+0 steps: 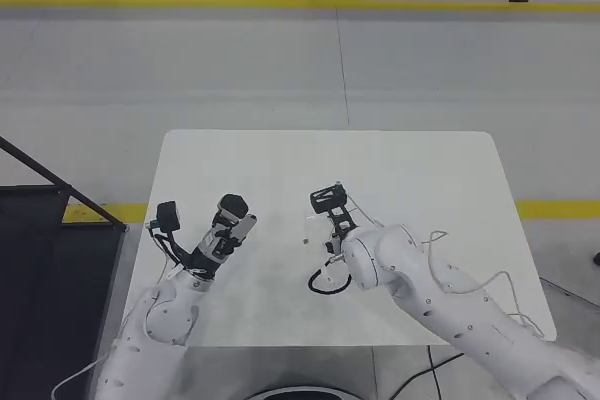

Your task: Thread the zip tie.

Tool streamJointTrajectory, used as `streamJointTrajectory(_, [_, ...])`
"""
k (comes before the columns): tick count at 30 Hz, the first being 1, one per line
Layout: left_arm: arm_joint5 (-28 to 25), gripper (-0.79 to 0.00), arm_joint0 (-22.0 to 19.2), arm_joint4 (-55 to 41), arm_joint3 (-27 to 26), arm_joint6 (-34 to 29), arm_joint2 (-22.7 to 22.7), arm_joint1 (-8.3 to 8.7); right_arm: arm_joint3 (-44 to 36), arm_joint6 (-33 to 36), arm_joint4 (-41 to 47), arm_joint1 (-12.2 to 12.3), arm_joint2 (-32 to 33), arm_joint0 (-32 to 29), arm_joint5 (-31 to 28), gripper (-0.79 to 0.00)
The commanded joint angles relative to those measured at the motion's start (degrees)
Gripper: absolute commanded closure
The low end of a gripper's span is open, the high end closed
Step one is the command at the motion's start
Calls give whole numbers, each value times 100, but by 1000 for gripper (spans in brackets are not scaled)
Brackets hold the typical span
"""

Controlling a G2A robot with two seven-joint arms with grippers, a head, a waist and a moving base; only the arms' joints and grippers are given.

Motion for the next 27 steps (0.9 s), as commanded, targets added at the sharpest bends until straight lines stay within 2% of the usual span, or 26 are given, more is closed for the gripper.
streamJointTrajectory(1, [0,-785,0,0,0,0,0,0,157,27,18,-87,-68,76,-27,0])
streamJointTrajectory(10, [0,-785,0,0,0,0,0,0,466,150,-161,-405,-279,195,-150,0])
streamJointTrajectory(27, [0,-785,0,0,0,0,0,0,412,501,-821,-706,-74,-117,-501,0])
